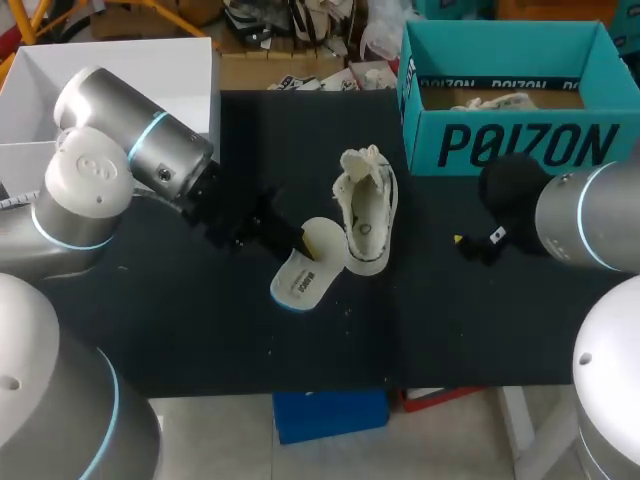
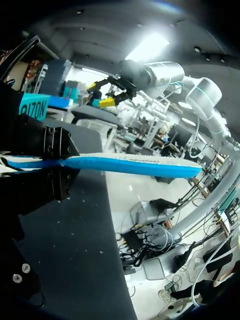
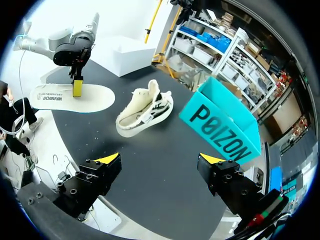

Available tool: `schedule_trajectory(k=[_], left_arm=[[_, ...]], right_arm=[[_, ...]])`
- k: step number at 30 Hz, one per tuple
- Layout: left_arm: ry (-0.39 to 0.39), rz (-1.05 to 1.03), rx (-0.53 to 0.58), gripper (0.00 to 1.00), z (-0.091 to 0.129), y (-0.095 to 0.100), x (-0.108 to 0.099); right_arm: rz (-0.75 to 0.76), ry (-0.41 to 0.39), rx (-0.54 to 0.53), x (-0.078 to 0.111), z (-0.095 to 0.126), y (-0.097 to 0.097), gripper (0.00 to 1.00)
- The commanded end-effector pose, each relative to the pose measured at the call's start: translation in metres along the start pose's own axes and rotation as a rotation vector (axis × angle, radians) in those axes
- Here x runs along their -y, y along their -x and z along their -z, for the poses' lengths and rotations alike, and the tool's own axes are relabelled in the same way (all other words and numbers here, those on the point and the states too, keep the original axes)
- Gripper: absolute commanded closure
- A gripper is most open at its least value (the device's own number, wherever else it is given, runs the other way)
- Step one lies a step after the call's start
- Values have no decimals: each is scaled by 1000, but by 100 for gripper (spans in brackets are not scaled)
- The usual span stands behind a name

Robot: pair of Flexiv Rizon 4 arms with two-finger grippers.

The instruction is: Take the shoe out of the shoebox, open the shoe tongue, remove and reinsert the insole, then place the shoe into the shoebox

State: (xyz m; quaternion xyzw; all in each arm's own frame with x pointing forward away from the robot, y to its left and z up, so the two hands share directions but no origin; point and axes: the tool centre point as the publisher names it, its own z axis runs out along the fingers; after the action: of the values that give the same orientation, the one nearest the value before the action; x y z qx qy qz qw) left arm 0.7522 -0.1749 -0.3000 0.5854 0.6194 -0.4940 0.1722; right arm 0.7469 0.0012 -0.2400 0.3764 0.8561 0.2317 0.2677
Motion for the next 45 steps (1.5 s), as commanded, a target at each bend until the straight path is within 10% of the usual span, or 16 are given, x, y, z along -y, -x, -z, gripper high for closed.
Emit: schedule_trajectory(k=[1, 45], left_arm=[[-58, 2, -11, 100, -13, 3, -30], [-54, 5, -191, 100, -46, 22, -127]], right_arm=[[-1, 2, 1, 0, -2, -1, 0], [-1, 2, 1, 0, -2, -1, 0]])
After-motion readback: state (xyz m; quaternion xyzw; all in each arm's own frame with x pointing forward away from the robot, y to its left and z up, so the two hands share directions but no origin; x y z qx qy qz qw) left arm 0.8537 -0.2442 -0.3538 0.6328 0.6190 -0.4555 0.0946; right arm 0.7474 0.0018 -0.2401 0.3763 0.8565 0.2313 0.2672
